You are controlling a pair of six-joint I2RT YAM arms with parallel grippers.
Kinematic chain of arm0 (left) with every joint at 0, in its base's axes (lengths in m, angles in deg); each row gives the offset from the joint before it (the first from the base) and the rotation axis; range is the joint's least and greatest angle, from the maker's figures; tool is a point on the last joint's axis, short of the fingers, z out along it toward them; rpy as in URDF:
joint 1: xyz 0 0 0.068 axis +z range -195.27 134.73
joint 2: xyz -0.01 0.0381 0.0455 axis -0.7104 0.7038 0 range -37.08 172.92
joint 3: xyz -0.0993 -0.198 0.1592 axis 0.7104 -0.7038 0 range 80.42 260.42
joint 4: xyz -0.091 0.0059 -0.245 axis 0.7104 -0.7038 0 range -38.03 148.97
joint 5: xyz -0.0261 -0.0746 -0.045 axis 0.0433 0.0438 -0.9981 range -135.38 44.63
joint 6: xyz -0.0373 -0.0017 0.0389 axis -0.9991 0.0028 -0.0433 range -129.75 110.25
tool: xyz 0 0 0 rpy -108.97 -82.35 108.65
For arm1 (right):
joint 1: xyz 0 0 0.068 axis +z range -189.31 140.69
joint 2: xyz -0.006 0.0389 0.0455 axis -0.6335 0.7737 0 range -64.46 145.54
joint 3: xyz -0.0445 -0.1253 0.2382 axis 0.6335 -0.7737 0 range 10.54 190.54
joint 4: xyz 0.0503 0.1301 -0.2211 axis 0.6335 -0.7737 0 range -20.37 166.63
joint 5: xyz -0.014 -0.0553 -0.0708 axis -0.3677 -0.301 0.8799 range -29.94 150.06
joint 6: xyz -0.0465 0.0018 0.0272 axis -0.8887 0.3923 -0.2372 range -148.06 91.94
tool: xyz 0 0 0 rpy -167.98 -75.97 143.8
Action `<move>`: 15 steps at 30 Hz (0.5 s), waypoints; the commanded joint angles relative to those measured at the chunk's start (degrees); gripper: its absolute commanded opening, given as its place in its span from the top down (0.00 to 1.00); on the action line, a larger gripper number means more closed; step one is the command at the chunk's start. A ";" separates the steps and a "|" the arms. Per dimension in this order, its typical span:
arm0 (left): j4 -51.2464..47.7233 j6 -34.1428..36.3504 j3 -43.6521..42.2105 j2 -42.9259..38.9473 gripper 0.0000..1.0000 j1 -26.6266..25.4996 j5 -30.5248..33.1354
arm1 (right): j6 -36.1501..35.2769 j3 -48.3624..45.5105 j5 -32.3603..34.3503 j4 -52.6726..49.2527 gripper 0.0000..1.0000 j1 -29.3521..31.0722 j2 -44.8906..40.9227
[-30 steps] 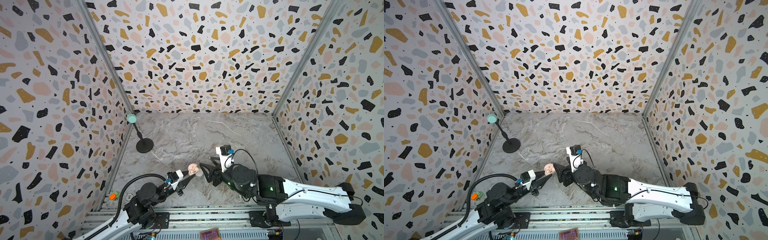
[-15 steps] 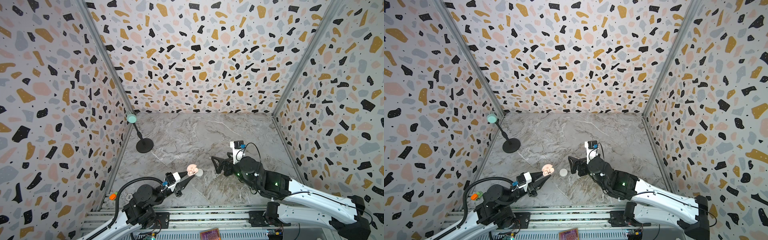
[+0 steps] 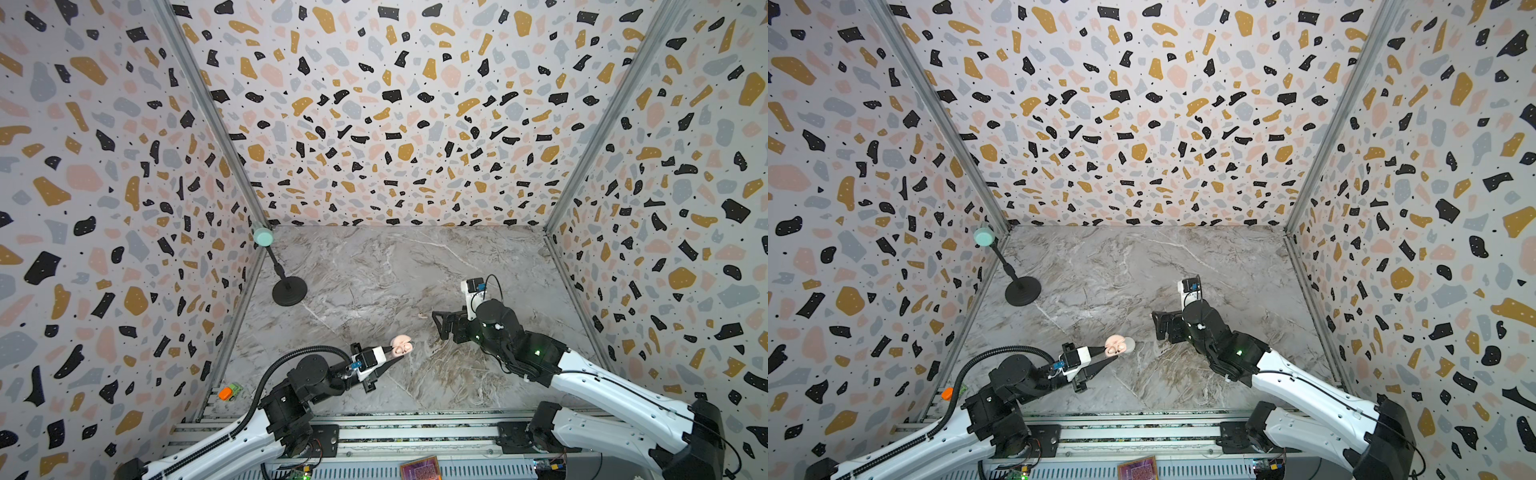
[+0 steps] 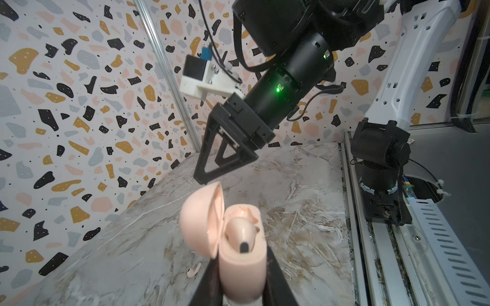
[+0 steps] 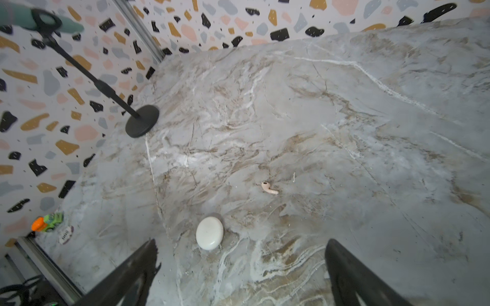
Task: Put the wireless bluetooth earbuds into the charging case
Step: 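Move the right gripper over the other pink earbud on the table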
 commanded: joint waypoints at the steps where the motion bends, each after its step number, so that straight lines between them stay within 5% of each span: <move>1: 8.60 0.52 -2.08 -0.46 1.00 0.43 1.53 | -4.97 1.25 -1.01 0.94 0.01 -0.38 4.03; 15: 8.49 2.38 -4.29 -7.50 1.00 1.22 12.40 | -13.45 8.52 -6.67 3.13 0.01 -6.33 22.90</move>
